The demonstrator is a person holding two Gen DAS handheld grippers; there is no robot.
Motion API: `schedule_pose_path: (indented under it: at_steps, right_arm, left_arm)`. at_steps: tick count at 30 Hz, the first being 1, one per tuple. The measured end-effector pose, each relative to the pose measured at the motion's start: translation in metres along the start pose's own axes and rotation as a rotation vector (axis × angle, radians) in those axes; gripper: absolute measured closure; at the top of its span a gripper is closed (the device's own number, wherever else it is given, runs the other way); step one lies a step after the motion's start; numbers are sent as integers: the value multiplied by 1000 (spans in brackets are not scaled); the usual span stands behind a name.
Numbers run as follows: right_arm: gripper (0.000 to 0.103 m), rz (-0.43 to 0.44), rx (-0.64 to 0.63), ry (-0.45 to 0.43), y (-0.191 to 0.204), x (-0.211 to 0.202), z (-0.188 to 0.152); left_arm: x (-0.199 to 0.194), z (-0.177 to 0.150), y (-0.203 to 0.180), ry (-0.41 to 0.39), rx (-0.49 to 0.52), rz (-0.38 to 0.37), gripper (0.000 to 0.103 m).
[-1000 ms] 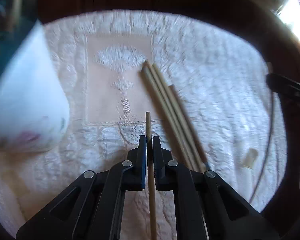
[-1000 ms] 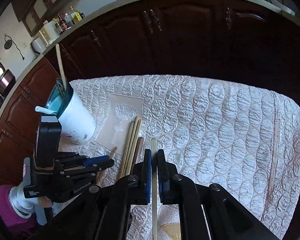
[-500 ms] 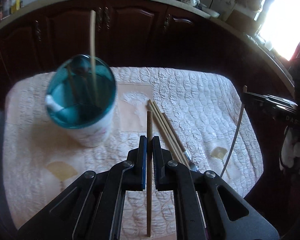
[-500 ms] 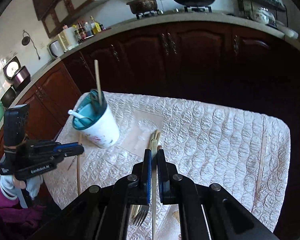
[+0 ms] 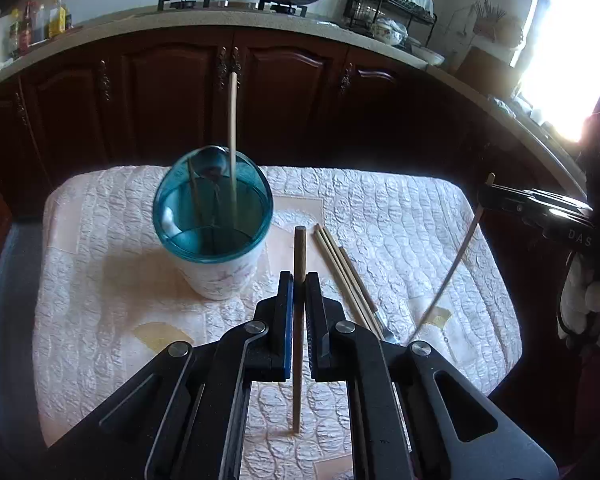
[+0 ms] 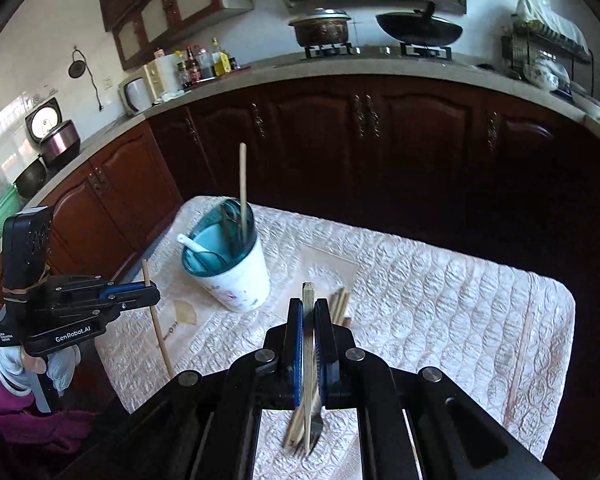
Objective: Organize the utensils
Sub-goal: 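Carry both held chopsticks over the teal cup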
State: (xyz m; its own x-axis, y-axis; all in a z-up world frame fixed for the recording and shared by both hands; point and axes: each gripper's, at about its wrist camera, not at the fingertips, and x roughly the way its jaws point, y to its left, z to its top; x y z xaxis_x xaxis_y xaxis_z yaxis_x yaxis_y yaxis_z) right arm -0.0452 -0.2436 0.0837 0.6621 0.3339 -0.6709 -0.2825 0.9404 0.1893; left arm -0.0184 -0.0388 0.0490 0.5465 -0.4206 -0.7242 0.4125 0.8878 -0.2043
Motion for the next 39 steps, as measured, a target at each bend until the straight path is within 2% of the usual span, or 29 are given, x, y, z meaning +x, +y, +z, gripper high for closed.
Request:
schedule_pose_path:
  at_steps: [11, 22, 32, 39]
  right_arm:
    - [98, 29, -33, -26, 21, 3, 16]
    - [98, 59, -57, -73, 38, -2, 40]
    - [98, 94, -88, -154, 59, -13, 86]
    - [98, 99, -126, -206, 82, -13, 126]
  left_arm:
    - [-21, 8, 9, -43, -24, -5, 99]
    - [-56, 38, 14, -128, -50, -30, 99]
    - [-101, 87, 36, -275, -73, 24, 99]
    - [-109, 120, 64, -338, -107, 89, 99]
